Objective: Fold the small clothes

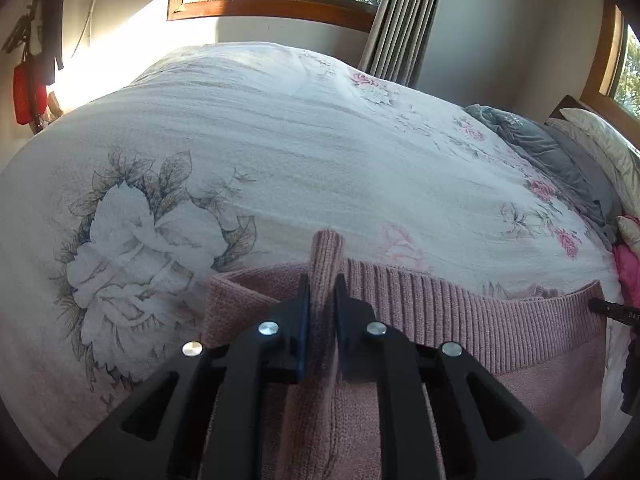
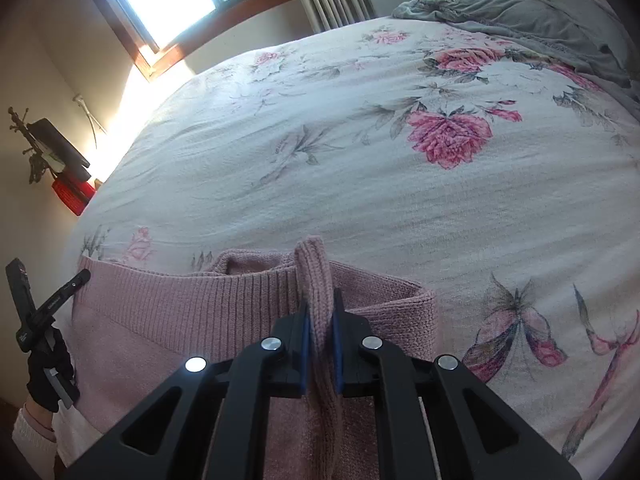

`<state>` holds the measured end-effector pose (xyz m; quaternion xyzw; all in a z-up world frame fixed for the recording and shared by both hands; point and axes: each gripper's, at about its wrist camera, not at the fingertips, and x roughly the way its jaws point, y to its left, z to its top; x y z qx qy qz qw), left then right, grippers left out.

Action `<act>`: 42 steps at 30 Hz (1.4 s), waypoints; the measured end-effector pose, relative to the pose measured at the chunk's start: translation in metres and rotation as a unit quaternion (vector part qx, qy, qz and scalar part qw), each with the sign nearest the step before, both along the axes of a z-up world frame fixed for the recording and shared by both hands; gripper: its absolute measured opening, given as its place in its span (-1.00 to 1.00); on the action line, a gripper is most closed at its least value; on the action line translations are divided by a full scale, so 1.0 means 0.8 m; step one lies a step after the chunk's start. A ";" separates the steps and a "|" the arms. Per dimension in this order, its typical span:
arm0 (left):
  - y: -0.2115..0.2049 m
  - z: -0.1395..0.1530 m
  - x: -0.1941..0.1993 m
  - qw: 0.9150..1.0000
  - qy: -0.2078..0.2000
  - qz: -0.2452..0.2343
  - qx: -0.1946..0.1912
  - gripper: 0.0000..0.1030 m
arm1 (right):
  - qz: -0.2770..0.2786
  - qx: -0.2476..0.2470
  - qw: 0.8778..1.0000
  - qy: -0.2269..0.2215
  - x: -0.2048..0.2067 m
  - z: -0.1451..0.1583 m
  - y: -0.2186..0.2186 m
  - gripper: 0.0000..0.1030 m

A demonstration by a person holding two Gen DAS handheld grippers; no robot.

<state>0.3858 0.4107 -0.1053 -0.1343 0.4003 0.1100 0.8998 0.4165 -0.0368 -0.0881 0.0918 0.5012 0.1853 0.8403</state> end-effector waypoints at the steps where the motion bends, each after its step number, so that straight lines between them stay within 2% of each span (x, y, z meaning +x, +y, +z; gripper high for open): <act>1: 0.003 -0.005 0.001 1.000 0.004 0.003 -0.002 -0.61 | -0.004 -0.003 1.000 0.006 0.002 -0.007 0.000 -0.82; 3: 0.008 -0.011 -0.003 1.000 0.009 0.004 -0.009 -0.51 | -0.008 -0.009 1.000 0.014 0.004 -0.017 -0.002 -0.74; 4: 0.011 -0.010 -0.008 1.000 0.009 0.003 -0.016 -0.39 | -0.011 -0.012 1.000 0.016 0.002 -0.019 -0.005 -0.65; 6: 0.016 -0.003 -0.023 0.999 0.000 0.001 -0.033 -0.21 | -0.013 -0.013 1.000 0.012 -0.007 -0.019 -0.012 -0.63; 8: 0.023 0.006 -0.044 0.999 -0.008 0.003 -0.047 -0.15 | -0.013 -0.006 1.000 0.012 -0.021 -0.015 -0.023 -0.51; 10: 0.026 0.012 -0.069 0.998 -0.006 -0.006 -0.065 -0.14 | -0.005 0.007 1.000 0.017 -0.043 -0.010 -0.034 -0.48; 13: 0.018 0.013 -0.117 0.998 0.011 -0.021 -0.063 -0.13 | 0.014 0.019 0.999 0.023 -0.087 -0.006 -0.049 -0.24; 18: 0.000 -0.001 -0.192 0.995 0.020 -0.031 -0.093 -0.17 | 0.047 0.072 0.995 0.049 -0.169 -0.017 -0.064 -0.17; 21: -0.013 -0.014 -0.216 0.993 0.027 -0.037 -0.112 -0.26 | 0.059 0.062 0.994 0.065 -0.203 -0.033 -0.057 -0.16; 22: -0.018 -0.018 -0.220 0.993 0.030 -0.039 -0.105 -0.36 | 0.060 0.055 0.995 0.064 -0.210 -0.037 -0.054 -0.18; 25: -0.029 -0.026 -0.224 0.994 0.042 -0.041 -0.094 -0.57 | 0.063 0.072 0.992 0.079 -0.220 -0.042 -0.048 -0.83; 30: -0.029 -0.026 -0.219 0.994 0.062 -0.042 -0.077 -0.65 | 0.054 0.069 0.994 0.062 -0.226 -0.014 -0.053 -0.85; 32: -0.029 -0.029 -0.218 0.994 0.069 -0.047 -0.069 -0.67 | 0.050 0.044 0.996 0.065 -0.225 -0.012 -0.050 -0.86; 36: -0.023 -0.036 -0.221 0.994 0.067 -0.043 -0.079 -0.66 | 0.038 0.025 0.994 0.098 -0.217 -0.043 -0.050 -0.86; 42: -0.025 -0.039 -0.222 0.994 0.064 -0.047 -0.074 -0.66 | 0.019 0.044 0.993 0.112 -0.215 -0.073 -0.058 -0.87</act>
